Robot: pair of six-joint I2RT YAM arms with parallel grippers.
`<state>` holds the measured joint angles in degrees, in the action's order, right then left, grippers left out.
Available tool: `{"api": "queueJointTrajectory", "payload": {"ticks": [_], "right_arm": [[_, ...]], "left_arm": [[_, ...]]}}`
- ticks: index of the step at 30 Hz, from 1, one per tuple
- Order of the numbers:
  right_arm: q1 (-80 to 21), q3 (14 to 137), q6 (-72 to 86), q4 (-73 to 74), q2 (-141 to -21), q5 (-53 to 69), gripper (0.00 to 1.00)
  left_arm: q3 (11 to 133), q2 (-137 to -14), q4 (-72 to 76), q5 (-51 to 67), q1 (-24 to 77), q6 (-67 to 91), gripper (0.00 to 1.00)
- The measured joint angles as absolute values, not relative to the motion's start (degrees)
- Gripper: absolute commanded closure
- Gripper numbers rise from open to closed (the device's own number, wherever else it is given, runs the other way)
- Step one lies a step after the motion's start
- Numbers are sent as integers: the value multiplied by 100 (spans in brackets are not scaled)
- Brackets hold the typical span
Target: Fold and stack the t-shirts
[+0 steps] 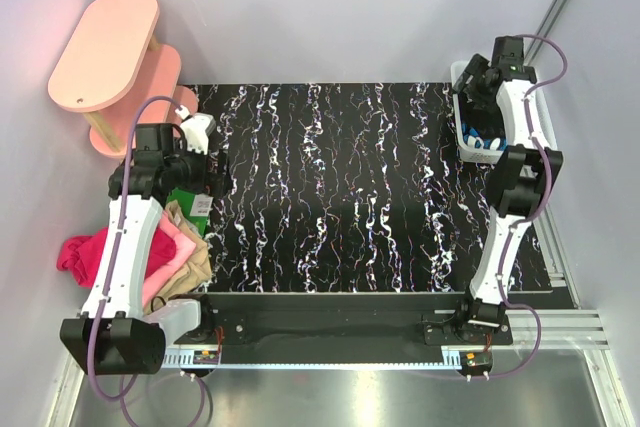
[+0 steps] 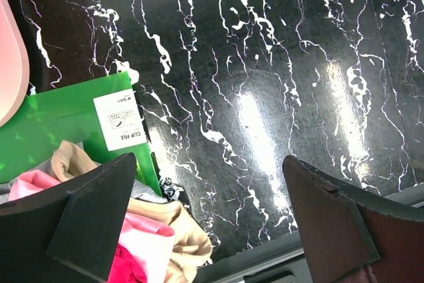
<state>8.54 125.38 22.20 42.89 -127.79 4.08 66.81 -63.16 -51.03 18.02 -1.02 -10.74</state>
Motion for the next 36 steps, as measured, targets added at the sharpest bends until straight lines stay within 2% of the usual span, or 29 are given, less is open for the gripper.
{"api": "queueJointTrajectory", "payload": {"ticks": [15,25,29,30,33,36], "right_arm": [[1302,13432,2624,4268,-13845,827,37],[1297,13574,2823,4018,-14073,1431,36],[1295,13576,2893,3979,-14160,1586,52],[1295,13576,2917,3968,-14175,1619,66],[1295,13686,3009,3885,-14219,1739,88],[1295,13747,3033,3872,-14241,1772,100]], "left_arm": [[6545,-6239,-5092,1673,-102,-1098,1],[6412,-6239,-5098,1619,-102,-1114,1],[6412,-6241,-5096,1625,-102,-1111,1],[6412,-6241,-5096,1625,-102,-1111,1],[6412,-6241,-5096,1625,-102,-1114,1],[6412,-6241,-5096,1621,-102,-1116,1]]}}
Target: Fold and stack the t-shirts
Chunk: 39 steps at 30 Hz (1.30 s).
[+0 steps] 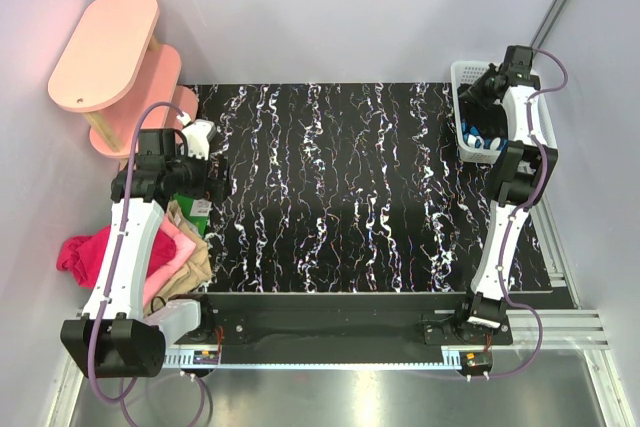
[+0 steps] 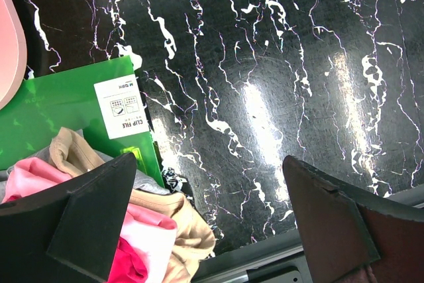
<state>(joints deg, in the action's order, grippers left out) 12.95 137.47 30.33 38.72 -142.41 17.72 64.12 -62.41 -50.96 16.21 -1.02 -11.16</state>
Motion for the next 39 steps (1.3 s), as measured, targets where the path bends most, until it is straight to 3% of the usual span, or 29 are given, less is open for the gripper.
{"api": "queueJointTrajectory", "payload": {"ticks": [14,21,25,32,35,39], "right_arm": [[1306,13810,3092,3916,-14116,2126,100],[956,13815,3096,3916,-12584,2497,100],[-58,13808,2818,3850,-11212,2633,100],[-3437,13762,1892,4359,-9666,2812,100],[-3900,13391,1673,4786,-9336,2685,100],[-3861,11828,1621,4880,-8844,2176,100]], "left_arm": [[6263,-6237,-5092,1621,-102,-1116,1],[6219,-6237,-5048,1632,-102,-1116,1],[6219,-6237,-4984,1662,-102,-1116,1],[6206,-6145,-4950,1831,-156,-1118,1],[6130,-5961,-4941,1881,-178,-1120,1],[6071,-5774,-4950,1887,-191,-1131,1]]}}
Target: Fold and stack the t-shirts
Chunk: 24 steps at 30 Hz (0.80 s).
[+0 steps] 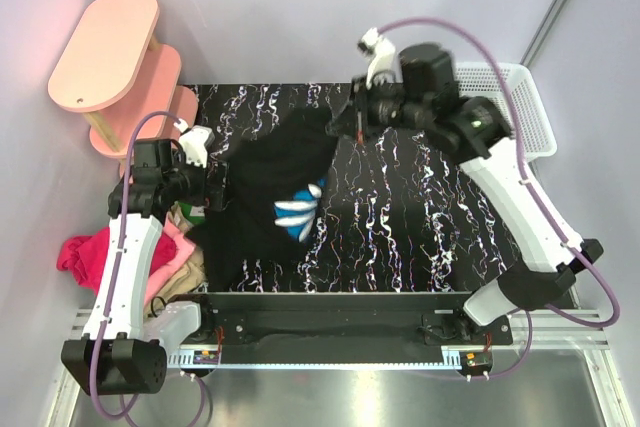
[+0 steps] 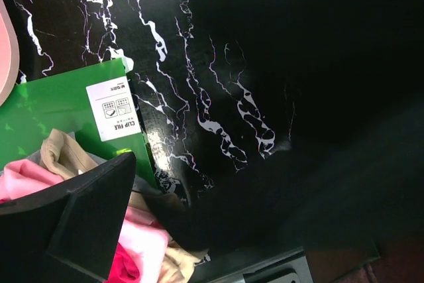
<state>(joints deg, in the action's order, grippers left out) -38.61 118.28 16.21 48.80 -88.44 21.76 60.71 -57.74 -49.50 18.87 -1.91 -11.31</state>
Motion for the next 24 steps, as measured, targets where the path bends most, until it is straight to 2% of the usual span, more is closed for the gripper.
{"api": "queueJointTrajectory", "payload": {"ticks": [5,9,15,17,20,21,22,23,24], "right_arm": [[-3857,10280,1614,5048,-8785,1597,100],[-3857,9765,1612,5083,-8726,1041,100],[-3769,8949,1754,5098,-8243,-432,100],[-3485,8628,1933,5133,-8079,-668,100],[-2449,8062,2353,5070,-7802,-635,100],[-1953,7819,2526,4984,-7688,-585,97],[-1562,7640,2659,4936,-7603,-585,89],[-1328,7531,2757,4915,-7557,-585,58],[-1170,7441,2873,4897,-7529,-491,43]], "left_arm": [[6001,-5592,-4965,1914,-193,-1142,1],[6001,-5555,-4967,2021,-193,-1140,1],[6001,-5555,-5214,2473,-193,-1385,1],[5999,-5555,-5356,2536,-193,-1557,2],[5964,-5559,-5520,2539,-193,-1828,5],[5942,-5568,-5577,2534,-193,-1918,5],[5933,-5592,-5653,2534,-193,-2001,6],[5933,-5616,-5710,2534,-193,-2067,6],[5933,-5669,-5769,2534,-178,-2139,6]]}}
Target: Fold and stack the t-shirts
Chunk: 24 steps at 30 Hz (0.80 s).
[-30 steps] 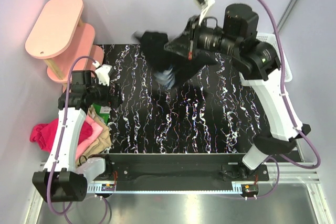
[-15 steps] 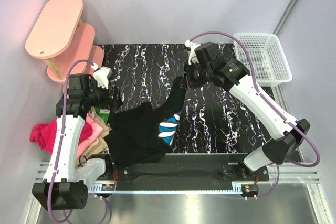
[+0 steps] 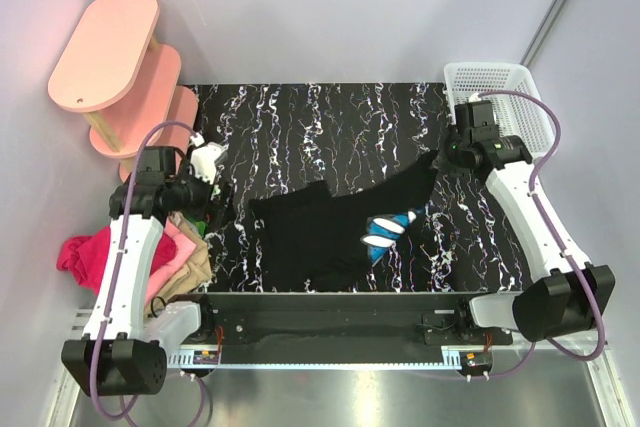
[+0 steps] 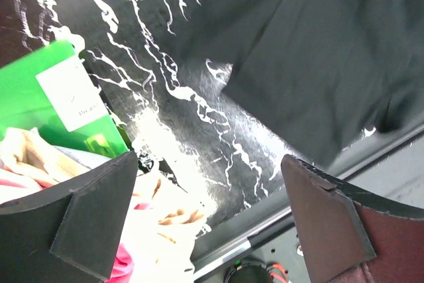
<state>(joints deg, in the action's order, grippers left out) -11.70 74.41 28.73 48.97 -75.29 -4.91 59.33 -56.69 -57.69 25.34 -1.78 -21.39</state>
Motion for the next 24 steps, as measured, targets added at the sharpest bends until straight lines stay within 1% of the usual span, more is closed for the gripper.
{"api": "queueJointTrajectory", "payload": {"ticks": [1,2,3,4,7,11,14,18,21,24], "right_arm": [[-1131,7389,2978,4871,-7524,-349,32],[-1142,7336,3052,4812,-7550,-80,19],[-1181,7284,3122,4755,-7596,226,15],[-1205,7238,3186,4700,-7647,489,14],[-1365,6897,3317,4397,-7832,1315,16],[-1761,6661,3301,4355,-7881,1577,21],[-2137,6731,3157,4281,-7940,1601,22],[-2587,6834,2877,4228,-8344,1549,23],[-2711,6659,2808,4195,-8519,1422,23],[-2740,6368,2814,4193,-8416,1260,22]], "left_arm": [[5933,-5728,-5811,2532,-156,-2202,6],[5933,-5791,-5841,2528,-123,-2255,6],[5933,-5848,-5865,2528,-97,-2283,6],[5933,-5922,-5892,2528,-73,-2327,6],[5933,-6163,-5920,2510,106,-2421,6],[6007,-6678,-5946,2427,613,-2436,6],[6180,-7218,-5857,2290,1028,-2364,7],[6696,-8023,-5544,1990,1396,-2167,8],[6997,-8532,-5216,1787,1455,-2025,8],[7325,-9124,-5002,1566,1505,-1898,6]]}}
